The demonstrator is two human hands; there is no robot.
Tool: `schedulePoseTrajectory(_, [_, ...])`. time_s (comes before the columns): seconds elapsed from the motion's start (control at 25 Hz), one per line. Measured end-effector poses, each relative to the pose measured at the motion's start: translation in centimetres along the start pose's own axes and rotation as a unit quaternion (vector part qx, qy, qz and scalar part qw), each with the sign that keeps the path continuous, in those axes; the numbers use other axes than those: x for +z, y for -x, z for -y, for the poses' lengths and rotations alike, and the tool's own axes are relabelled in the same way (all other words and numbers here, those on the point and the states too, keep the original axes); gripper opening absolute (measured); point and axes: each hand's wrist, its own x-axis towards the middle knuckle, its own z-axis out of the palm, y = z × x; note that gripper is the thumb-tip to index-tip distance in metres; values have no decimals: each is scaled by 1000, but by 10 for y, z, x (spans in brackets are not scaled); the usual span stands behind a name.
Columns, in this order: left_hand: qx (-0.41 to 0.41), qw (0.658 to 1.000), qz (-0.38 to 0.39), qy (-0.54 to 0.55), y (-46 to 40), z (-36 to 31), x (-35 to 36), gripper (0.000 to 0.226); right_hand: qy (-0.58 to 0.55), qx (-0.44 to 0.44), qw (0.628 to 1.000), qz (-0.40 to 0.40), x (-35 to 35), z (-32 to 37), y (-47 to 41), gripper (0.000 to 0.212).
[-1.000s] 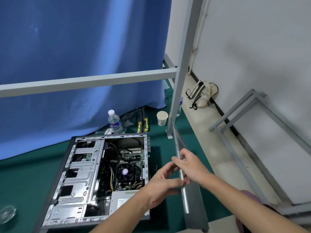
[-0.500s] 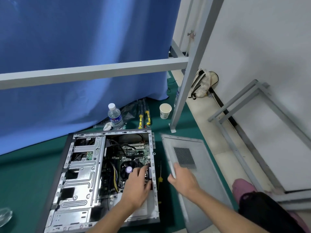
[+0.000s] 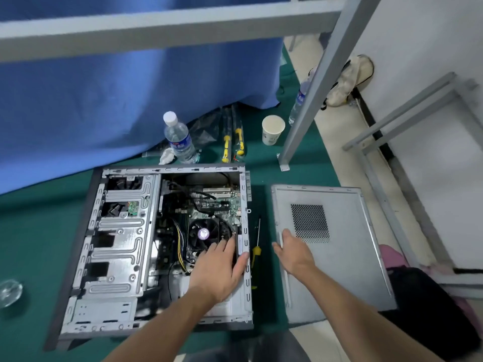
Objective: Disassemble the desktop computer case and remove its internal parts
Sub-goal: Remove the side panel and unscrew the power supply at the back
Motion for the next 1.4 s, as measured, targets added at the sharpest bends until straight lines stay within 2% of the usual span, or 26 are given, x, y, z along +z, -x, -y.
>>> schedulePoseTrajectory(0.16, [-5, 1000, -20, 2, -2, 1, 8, 80, -16, 5, 1000, 19, 27, -3, -16, 21])
schedulePoseTrajectory(0.32, [-14, 1000, -12, 0, -1, 1, 10, 78, -14, -3, 999, 35, 49, -8, -13, 5])
schedulePoseTrajectory(0.44, [-14, 1000, -20, -6, 0, 1, 9, 78, -5, -26, 999, 43, 57, 0, -6, 17])
schedulePoseTrajectory(0.6, [-14, 1000, -13, -11, 0, -1, 7, 83, -25, -45, 998, 41, 56, 16, -8, 22])
schedulePoseTrajectory(0.8, [-9, 1000, -23, -16, 0, -3, 3, 84, -82, -13, 997, -11, 55, 22, 4, 6])
schedulePoseTrajectory(1.0, [-18, 1000, -17, -20, -1, -3, 3, 81, -55, -10, 998, 4, 60, 31, 8, 19])
schedulePoseTrajectory(1.12, [-16, 1000, -21, -13, 0, -4, 2, 80, -125, 25, 992, 5, 57, 27, 13, 9])
schedulePoseTrajectory(1.24, [-18, 1000, -14, -10, 0, -4, 1, 82, -219, 45, 975, 4, 54, 19, 17, 12])
schedulePoseTrajectory(1.32, [-16, 1000, -20, -10, 0, -4, 2, 81, -305, 56, 950, 32, 52, 18, 16, 10])
schedulePoseTrajectory(1.4, [-17, 999, -23, -16, 1, -5, 1, 78, -404, 91, 909, 55, 47, 21, 11, 15])
